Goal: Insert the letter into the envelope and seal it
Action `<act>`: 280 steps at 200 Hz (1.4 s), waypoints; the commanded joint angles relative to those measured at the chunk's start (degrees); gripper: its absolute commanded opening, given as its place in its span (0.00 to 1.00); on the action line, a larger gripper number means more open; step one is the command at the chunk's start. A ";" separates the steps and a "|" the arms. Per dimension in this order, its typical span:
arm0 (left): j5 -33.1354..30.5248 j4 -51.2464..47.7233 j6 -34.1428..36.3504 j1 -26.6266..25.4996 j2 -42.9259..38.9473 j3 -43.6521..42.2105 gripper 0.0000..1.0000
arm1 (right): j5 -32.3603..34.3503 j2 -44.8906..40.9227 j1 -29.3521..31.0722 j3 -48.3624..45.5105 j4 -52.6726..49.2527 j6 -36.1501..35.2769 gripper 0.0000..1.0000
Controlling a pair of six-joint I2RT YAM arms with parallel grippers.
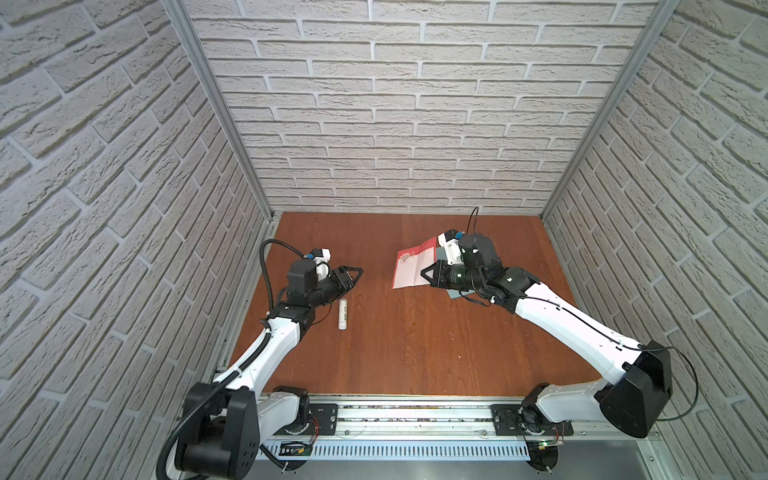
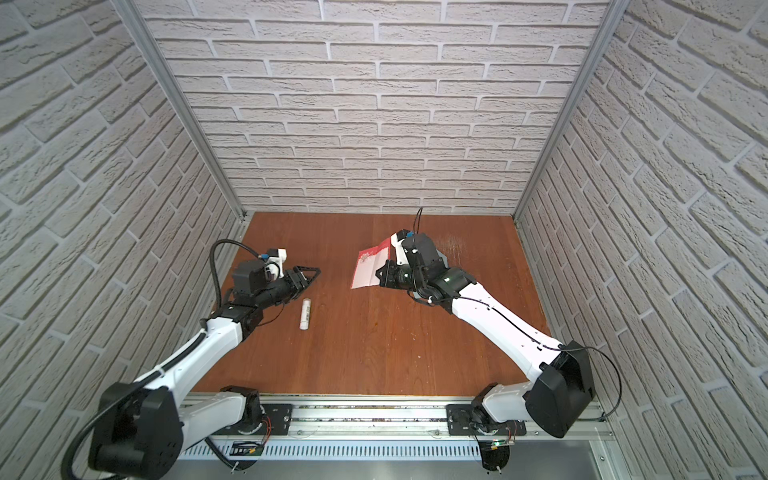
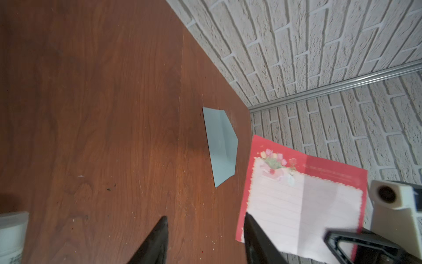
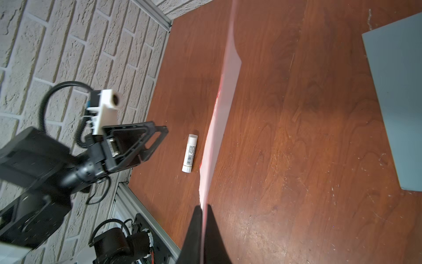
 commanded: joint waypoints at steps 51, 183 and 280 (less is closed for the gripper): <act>10.29 37.74 -14.81 -1.98 13.82 -2.19 0.41 | -11.72 -3.38 -0.22 -0.10 6.69 -0.49 0.06; 17.67 57.26 -25.80 -5.91 18.14 0.34 0.52 | -12.33 -1.03 -1.19 -3.14 10.23 0.85 0.06; 18.96 44.79 -18.29 -9.16 11.57 2.10 0.66 | -14.43 1.08 -2.50 -6.00 14.53 2.96 0.06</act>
